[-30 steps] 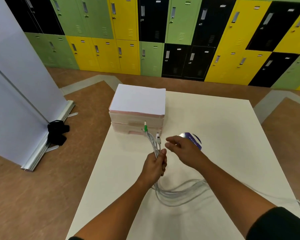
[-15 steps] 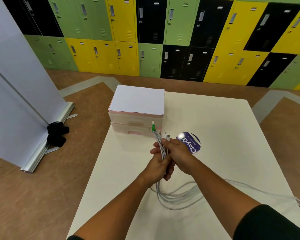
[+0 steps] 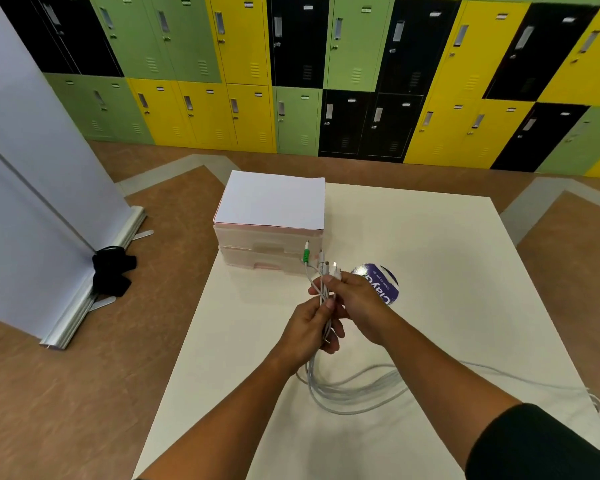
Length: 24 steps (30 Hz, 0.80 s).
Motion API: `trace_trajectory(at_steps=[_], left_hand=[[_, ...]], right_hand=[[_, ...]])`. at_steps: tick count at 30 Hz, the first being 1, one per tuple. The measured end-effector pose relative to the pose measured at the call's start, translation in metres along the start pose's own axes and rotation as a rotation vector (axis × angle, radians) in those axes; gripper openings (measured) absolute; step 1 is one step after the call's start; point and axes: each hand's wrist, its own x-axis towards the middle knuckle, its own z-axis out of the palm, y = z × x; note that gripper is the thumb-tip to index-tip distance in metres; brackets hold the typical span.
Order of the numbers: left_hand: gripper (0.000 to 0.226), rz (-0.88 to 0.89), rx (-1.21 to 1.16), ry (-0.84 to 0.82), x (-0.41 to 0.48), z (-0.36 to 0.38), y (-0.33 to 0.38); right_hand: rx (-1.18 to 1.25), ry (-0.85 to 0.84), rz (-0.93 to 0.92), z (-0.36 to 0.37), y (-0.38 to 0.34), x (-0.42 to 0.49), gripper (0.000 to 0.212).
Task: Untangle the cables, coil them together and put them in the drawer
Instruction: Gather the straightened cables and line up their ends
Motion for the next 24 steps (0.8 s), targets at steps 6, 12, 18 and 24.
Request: trace_trajectory(at_steps=[6, 12, 18, 24], left_hand=[[0.036, -0.008, 0.063, -0.018, 0.006, 0.001, 0.0], [0.036, 0.021, 0.155, 0.019, 0.011, 0.002, -0.002], [0.031, 0.06, 0.242, -0.041, 0.013, -0.002, 0.002], [0.032, 0.019, 0.194, -0.071, 0.015, -0.005, 0.002]], right_hand=[[0.012, 0.098, 0.026, -0.001, 0.002, 0.005, 0.027], [0.024, 0.204, 0.013, 0.004, 0.001, 0.009, 0.027], [0.16, 0.195, 0.027, 0.002, -0.005, 0.01, 0.029], [0.12, 0.153, 0.009, 0.0, -0.007, 0.009, 0.028]])
